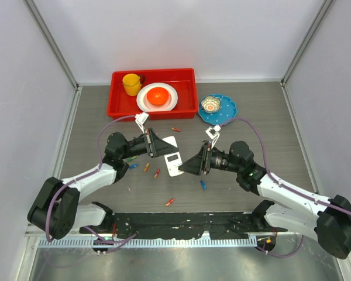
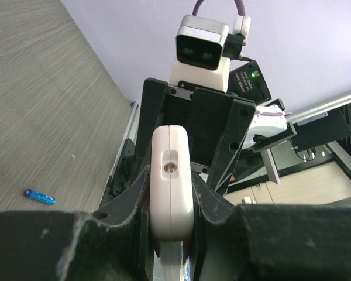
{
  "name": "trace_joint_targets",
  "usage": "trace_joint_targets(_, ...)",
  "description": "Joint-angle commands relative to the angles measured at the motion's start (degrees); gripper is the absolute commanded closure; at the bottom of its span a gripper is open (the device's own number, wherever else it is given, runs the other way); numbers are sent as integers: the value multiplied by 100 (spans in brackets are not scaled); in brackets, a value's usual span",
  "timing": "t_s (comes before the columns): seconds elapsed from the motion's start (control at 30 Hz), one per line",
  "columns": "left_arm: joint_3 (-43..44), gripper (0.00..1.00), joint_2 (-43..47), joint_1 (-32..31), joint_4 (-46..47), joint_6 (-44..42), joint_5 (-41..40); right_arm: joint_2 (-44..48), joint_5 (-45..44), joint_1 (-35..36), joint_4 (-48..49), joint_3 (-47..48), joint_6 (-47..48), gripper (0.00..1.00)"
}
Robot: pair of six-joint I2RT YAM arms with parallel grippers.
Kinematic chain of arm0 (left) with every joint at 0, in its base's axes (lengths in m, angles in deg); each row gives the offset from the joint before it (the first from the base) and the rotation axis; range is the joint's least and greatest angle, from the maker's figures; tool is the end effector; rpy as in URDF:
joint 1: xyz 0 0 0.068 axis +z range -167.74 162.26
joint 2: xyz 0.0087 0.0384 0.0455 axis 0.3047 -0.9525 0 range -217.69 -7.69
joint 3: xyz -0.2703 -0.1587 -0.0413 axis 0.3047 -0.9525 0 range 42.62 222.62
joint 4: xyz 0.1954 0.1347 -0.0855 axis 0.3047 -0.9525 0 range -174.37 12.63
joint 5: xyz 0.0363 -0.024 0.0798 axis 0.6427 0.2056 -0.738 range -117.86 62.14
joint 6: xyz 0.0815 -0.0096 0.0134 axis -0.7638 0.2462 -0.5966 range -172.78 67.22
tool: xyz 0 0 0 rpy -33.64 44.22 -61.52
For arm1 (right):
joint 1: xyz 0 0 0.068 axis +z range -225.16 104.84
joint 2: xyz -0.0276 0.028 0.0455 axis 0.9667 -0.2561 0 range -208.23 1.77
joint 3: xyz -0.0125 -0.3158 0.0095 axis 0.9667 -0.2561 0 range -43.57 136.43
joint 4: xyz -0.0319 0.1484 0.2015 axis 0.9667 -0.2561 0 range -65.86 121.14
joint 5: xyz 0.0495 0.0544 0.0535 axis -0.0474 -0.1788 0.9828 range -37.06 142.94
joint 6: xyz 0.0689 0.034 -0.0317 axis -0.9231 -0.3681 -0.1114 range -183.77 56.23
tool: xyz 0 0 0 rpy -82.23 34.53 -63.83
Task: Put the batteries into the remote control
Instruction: Adjust the remote control.
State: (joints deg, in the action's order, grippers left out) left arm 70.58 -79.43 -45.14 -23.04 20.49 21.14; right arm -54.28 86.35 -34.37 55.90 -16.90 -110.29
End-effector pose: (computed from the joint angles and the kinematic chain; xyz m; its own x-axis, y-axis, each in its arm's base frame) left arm 0.2003 -0.1657 0.3093 -0.8732 -0.2552 -0.4152 0.4321 -0.0113 -0.9017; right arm 0.1375 0.1715 0.2956 -0.7392 0.1623 -0.6536 -0.6168 0.2263 0.7538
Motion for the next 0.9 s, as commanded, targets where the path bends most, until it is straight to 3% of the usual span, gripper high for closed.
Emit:
trace_joint_targets(0.0,209,100,-24,-38,113,20,-135,-134,-1,95,845,110,-120,37)
trace_joint_targets(0.4,130,99,82,-134,105,20,-241,-600,-124,192,1576,-5,-595,66)
trace_joint_targets(0.6,148,99,117,-152,113,3,-320,-714,-71,271,1673,13,-639,67)
trace_joint_targets(0.73,139,100,117,-143,87,-15,-390,-706,-1,271,1682,4,-691,55)
trace_joint_targets(0.87,130,100,134,-143,78,-41,-426,-688,34,271,1682,-75,-709,56)
